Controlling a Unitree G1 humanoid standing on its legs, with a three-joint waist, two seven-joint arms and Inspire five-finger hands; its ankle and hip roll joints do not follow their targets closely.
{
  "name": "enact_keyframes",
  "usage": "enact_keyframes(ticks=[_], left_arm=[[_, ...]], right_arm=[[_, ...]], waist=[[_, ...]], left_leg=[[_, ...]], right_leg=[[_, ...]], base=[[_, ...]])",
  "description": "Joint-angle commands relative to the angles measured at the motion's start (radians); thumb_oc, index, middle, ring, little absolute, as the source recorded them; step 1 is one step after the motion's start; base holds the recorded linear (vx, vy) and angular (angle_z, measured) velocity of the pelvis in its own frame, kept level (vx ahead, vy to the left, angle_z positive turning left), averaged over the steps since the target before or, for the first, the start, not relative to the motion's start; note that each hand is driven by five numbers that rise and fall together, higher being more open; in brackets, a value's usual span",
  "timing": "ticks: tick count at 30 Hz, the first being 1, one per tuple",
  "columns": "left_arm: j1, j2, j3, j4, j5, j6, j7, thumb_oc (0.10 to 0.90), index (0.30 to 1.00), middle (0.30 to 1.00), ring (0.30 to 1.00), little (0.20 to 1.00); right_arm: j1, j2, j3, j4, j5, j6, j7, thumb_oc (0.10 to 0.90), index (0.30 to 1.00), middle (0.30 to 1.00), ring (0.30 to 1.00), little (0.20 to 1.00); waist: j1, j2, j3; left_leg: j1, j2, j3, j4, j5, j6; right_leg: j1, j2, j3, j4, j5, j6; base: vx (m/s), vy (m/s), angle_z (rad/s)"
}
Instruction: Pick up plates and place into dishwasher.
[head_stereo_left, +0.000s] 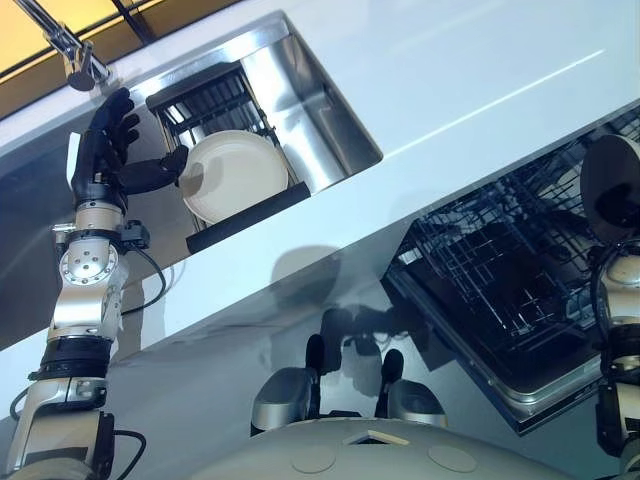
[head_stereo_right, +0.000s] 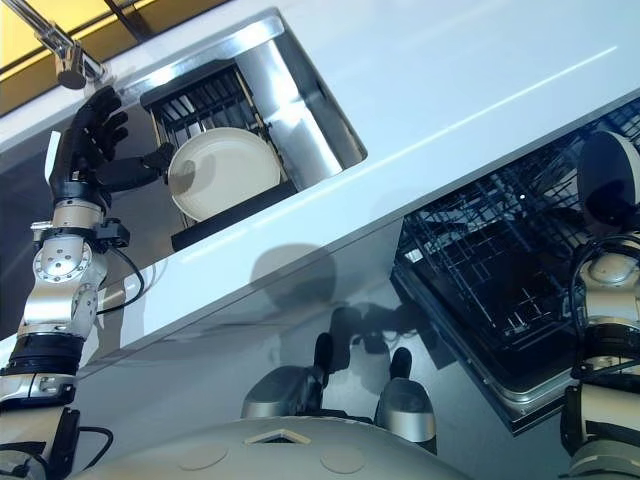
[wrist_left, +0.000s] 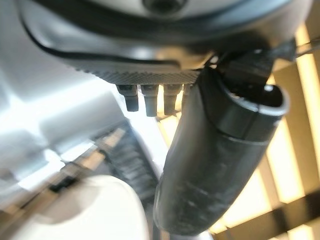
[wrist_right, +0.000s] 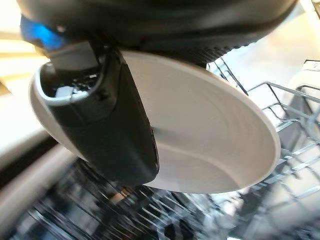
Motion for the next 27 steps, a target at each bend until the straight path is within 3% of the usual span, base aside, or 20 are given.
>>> enact_keyframes(ticks=[1, 3, 5, 8, 15, 16, 17, 27], left_arm=[[-0.09, 0.121, 0.083, -0.021, -0.051, -0.14, 0.086, 0.8, 0.9, 0.9, 0.9, 0.9], [-0.109, 0.132, 0.082, -0.005, -0.091, -0.153, 0.104, 0.8, 0.9, 0.9, 0.9, 0.9], [-0.132, 0.142, 0.083, 0.0, -0.118, -0.169, 0.124, 0.8, 0.9, 0.9, 0.9, 0.9], [-0.149, 0.17, 0.089, 0.01, -0.144, -0.183, 0.121, 0.8, 0.9, 0.9, 0.9, 0.9], [-0.167, 0.208, 0.083, 0.019, -0.169, -0.206, 0.108, 0.8, 0.9, 0.9, 0.9, 0.9], [-0.169, 0.208, 0.083, 0.015, -0.171, -0.207, 0.11, 0.8, 0.9, 0.9, 0.9, 0.9], [-0.169, 0.209, 0.081, 0.011, -0.162, -0.207, 0.113, 0.8, 0.9, 0.9, 0.9, 0.9], [-0.165, 0.213, 0.078, -0.019, -0.154, -0.205, 0.111, 0.8, 0.9, 0.9, 0.9, 0.9]], right_arm=[[-0.181, -0.202, 0.084, -0.063, -0.009, -0.07, 0.001, 0.1, 0.3, 0.3, 0.3, 0.2], [-0.22, -0.21, 0.118, -0.04, -0.007, -0.044, 0.036, 0.1, 0.3, 0.3, 0.3, 0.2], [-0.262, -0.207, 0.168, -0.009, 0.034, -0.008, 0.137, 0.1, 0.3, 0.3, 0.3, 0.2], [-0.291, -0.215, 0.221, 0.036, -0.003, 0.037, 0.228, 0.1, 0.3, 0.3, 0.3, 0.2], [-0.33, -0.225, 0.283, 0.114, -0.039, 0.083, 0.282, 0.1, 0.3, 0.3, 0.3, 0.2], [-0.331, -0.221, 0.284, 0.123, -0.042, 0.089, 0.282, 0.295, 0.467, 0.467, 0.467, 0.395], [-0.332, -0.216, 0.285, 0.133, -0.037, 0.095, 0.279, 0.8, 0.9, 0.9, 0.9, 0.9], [-0.328, -0.185, 0.292, 0.147, -0.045, 0.092, 0.278, 0.8, 0.9, 0.9, 0.9, 0.9]], waist=[[0.014, 0.007, -0.027], [0.015, 0.018, -0.003], [0.02, 0.029, 0.032], [0.027, 0.028, 0.06], [0.038, 0.015, 0.094], [0.039, 0.012, 0.097], [0.041, 0.01, 0.098], [0.045, -0.017, 0.1]], left_leg=[[-0.069, -0.031, 0.027, 0.075, -0.073, -0.034], [-0.097, -0.032, 0.026, 0.087, -0.071, -0.034], [-0.139, -0.031, 0.023, 0.105, -0.064, -0.032], [-0.18, -0.031, 0.026, 0.12, -0.055, -0.027], [-0.234, -0.031, 0.03, 0.149, -0.05, -0.013], [-0.238, -0.031, 0.031, 0.15, -0.049, -0.011], [-0.24, -0.031, 0.031, 0.15, -0.048, -0.01], [-0.238, -0.031, 0.044, 0.151, -0.045, -0.003]], right_leg=[[-0.164, 0.042, -0.01, 0.391, -0.302, -0.084], [-0.199, 0.038, -0.006, 0.415, -0.307, -0.087], [-0.258, 0.034, -0.001, 0.46, -0.309, -0.091], [-0.308, 0.034, 0.003, 0.497, -0.307, -0.095], [-0.367, 0.038, 0.013, 0.529, -0.291, -0.094], [-0.371, 0.04, 0.015, 0.53, -0.289, -0.094], [-0.373, 0.041, 0.016, 0.53, -0.287, -0.093], [-0.349, 0.053, 0.032, 0.475, -0.249, -0.078]], base=[[-0.12, -0.011, 0.01], [-0.15, -0.01, -0.04], [-0.19, -0.029, 0.0], [-0.13, -0.058, 0.05], [-0.07, -0.04, 0.01], [-0.06, -0.024, -0.02], [-0.06, -0.018, -0.06], [-0.02, 0.007, -0.03]])
